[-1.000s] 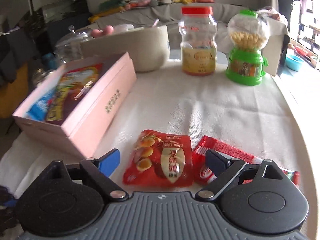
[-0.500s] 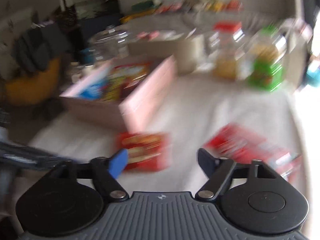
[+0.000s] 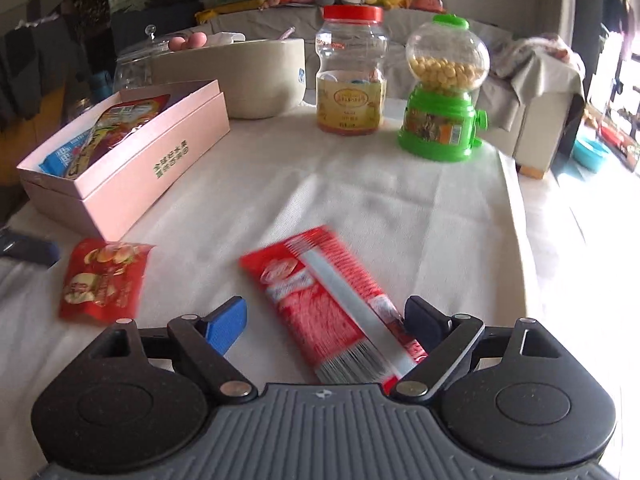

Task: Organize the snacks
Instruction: 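Grasp red cookie packet with left tool while right tool moves to wafer packet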

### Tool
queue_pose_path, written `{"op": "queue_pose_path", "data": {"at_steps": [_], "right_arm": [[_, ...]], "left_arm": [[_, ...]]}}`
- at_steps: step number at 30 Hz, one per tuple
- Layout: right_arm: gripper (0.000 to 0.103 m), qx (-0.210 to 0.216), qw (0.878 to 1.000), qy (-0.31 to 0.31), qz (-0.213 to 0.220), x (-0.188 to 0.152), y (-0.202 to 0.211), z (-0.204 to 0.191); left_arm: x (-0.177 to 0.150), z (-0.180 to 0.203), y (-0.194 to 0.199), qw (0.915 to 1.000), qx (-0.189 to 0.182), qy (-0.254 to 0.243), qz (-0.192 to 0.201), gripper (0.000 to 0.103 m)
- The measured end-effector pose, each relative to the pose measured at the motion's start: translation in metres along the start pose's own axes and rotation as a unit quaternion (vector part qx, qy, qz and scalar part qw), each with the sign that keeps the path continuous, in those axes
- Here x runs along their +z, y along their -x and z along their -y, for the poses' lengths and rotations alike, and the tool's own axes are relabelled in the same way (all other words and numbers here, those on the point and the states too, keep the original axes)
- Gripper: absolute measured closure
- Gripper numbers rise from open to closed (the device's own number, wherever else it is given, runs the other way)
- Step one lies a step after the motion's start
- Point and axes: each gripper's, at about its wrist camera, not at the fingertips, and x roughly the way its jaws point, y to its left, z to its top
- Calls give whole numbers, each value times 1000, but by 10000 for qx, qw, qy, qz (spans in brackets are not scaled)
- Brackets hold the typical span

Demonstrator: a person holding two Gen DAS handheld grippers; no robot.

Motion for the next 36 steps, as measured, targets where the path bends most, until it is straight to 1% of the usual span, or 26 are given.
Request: {"op": "queue_pose_path", "data": {"at_steps": [2,3,6,7,9,10,11,12,14,17,19,20,21,22,23,24,26,27,29,31,34,36], "right_arm": [[17,275,9996,-96,-27,-5,10,-9],[17,382,9992,-134,-53,-10,15,-15],[17,489,9988,-56,-21,-26,30,-37],[18,518,9986,-44,-3,-31,35,-43],[18,586,9981,-172,54,-38,44,-47],[18,578,9979,-273,94,-40,47,-47],[18,515,9979,-381,135,-42,48,-46],[18,443,9976,-501,179,-43,50,-45],[18,371,9959,-764,310,-39,51,-41],[18,430,9909,-1127,596,-28,50,-35],[18,472,9883,-1283,672,-18,44,-34],[23,500,9878,-1314,663,-13,39,-35],[33,549,9882,-1296,608,-8,32,-39],[39,612,9892,-1233,506,-4,25,-44],[52,674,9903,-1150,390,-1,17,-50],[60,711,9914,-1061,290,1,11,-57],[63,776,9932,-858,98,1,2,-73],[63,801,9938,-759,124,0,2,-80],[63,960,9931,-673,91,-5,6,-89],[63,1188,9901,-744,47,-12,11,-92],[63,1208,9906,-631,120,-26,26,-100],[63,1249,9897,-674,187,-35,38,-100]], "left_arm": [[6,6,-7,9998,47,-151,153,84],[9,11,-12,9992,53,-340,189,84],[10,32,-28,9957,-26,-924,64,84],[9,42,-32,9927,-11,-1206,18,84],[5,61,-40,9830,97,-1830,-64,84],[4,67,-43,9792,216,-2015,-75,84],[3,69,-47,9778,343,-2065,-85,84],[2,67,-49,9783,412,-2028,-128,84],[-1,61,-51,9808,415,-1895,-186,84],[-7,48,-38,9866,242,-1596,-220,84],[-11,37,-28,9910,33,-1307,-302,84],[-14,31,-22,9929,-90,-1125,-364,84],[-18,26,-17,9942,-200,-969,-413,84],[-21,21,-11,9949,-280,-839,-474,84],[-25,16,-6,9952,-337,-744,-533,84],[-29,12,-1,9954,-386,-664,-580,84],[-35,5,9,9955,-467,-548,-617,84],[-36,1,14,9957,-496,-493,-600,84],[-36,-7,23,9968,-501,-414,-463,84],[-34,-15,27,9979,-463,-328,-324,84],[-30,-23,28,9985,-439,-189,-278,84],[-31,-21,28,9972,-601,-234,-379,84]]}}
